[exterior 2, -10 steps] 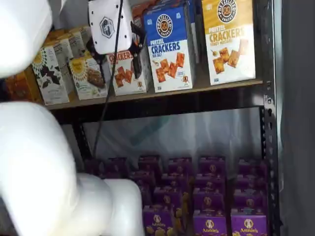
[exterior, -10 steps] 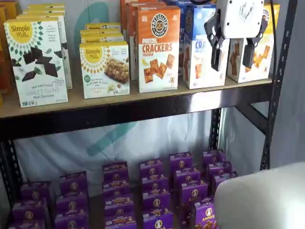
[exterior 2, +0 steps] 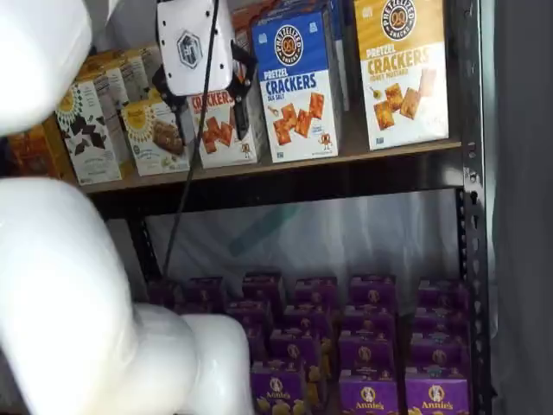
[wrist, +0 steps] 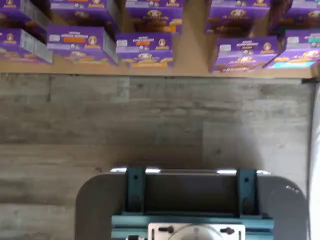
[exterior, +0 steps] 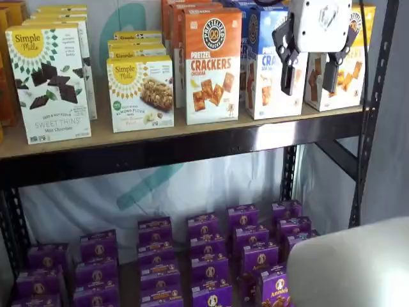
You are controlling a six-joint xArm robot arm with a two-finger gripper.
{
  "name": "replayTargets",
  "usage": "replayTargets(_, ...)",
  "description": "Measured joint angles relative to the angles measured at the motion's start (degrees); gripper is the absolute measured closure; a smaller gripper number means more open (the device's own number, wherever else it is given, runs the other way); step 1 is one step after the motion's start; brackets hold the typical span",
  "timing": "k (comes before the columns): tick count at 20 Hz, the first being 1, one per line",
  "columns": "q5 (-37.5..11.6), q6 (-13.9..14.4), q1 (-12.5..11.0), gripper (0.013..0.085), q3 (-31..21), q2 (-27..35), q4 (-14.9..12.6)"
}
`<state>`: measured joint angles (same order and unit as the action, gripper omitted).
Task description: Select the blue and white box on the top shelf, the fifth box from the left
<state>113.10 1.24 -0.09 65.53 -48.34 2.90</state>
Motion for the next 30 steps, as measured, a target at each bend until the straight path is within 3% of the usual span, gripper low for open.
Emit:
replayTargets(4, -3.91, 0.94, 2.03, 0.0130, -0.48, 0.16, -3.02)
replayTargets(8, -7.83, 0.86, 2.07, 0.0130, 0.28, 1.56, -3.91)
replayTargets(20, -14.23, -3.25, -2.66, 0.0130, 6.18, 9.69, -1.96)
replayTargets(30, -16.51, -6.95, -6.62, 0.0130, 9.07, 13.81, -0.59)
